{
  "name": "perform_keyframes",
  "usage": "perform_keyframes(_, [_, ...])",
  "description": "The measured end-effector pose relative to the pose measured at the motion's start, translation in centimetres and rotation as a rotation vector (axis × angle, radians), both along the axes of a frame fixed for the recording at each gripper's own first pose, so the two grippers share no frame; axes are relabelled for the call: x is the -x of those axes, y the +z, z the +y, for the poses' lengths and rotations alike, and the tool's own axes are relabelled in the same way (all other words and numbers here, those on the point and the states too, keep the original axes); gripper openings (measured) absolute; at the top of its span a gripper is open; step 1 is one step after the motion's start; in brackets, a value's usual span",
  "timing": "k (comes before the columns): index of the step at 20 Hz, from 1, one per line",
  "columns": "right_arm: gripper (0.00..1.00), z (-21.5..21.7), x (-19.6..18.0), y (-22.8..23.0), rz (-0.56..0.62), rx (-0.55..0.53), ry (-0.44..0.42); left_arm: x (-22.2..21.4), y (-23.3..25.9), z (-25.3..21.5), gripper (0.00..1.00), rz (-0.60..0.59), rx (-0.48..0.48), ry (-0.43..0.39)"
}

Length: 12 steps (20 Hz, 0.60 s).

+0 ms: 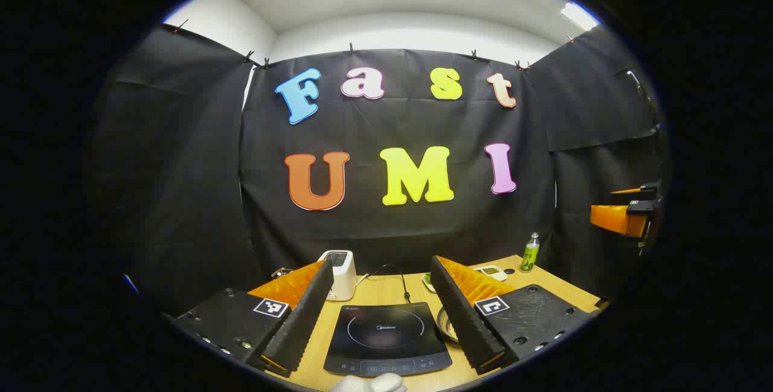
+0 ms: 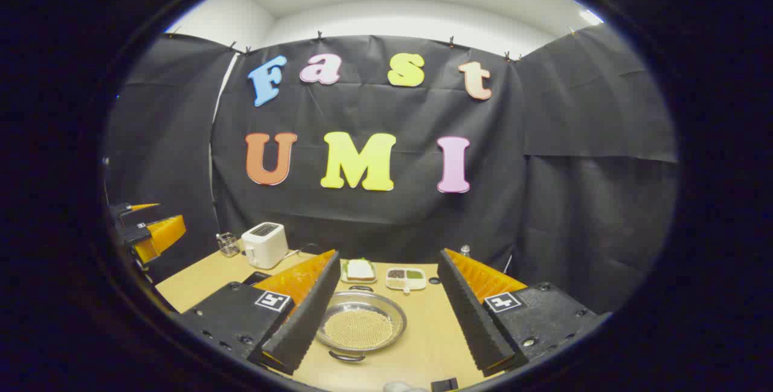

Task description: First push the handle of the pot to place it horizontally, then grasp the pot with both hands and set it on the induction cooktop.

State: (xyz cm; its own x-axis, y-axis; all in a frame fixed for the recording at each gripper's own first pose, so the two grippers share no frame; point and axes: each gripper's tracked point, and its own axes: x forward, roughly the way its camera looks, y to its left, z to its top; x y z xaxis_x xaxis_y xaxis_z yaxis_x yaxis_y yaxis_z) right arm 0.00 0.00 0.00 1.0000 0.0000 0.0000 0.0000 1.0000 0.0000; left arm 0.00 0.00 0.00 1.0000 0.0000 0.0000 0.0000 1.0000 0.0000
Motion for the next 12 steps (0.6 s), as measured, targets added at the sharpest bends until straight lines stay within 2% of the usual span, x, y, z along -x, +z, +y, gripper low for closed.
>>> perform_keyframes(6, [1.0, 1.3, -0.4, -0.9, 0.034, 0.019, 0.041, 0.5, -0.2, 1.4, 0.96, -0.011, 0.001, 0.033])
perform_keyframes(12, [1.0, 2.0, -1.3, -0.9, 0.04, 0.027, 0.067, 0.2, -0.2, 1.3, 0.96, -0.016, -0.011, 0.025])
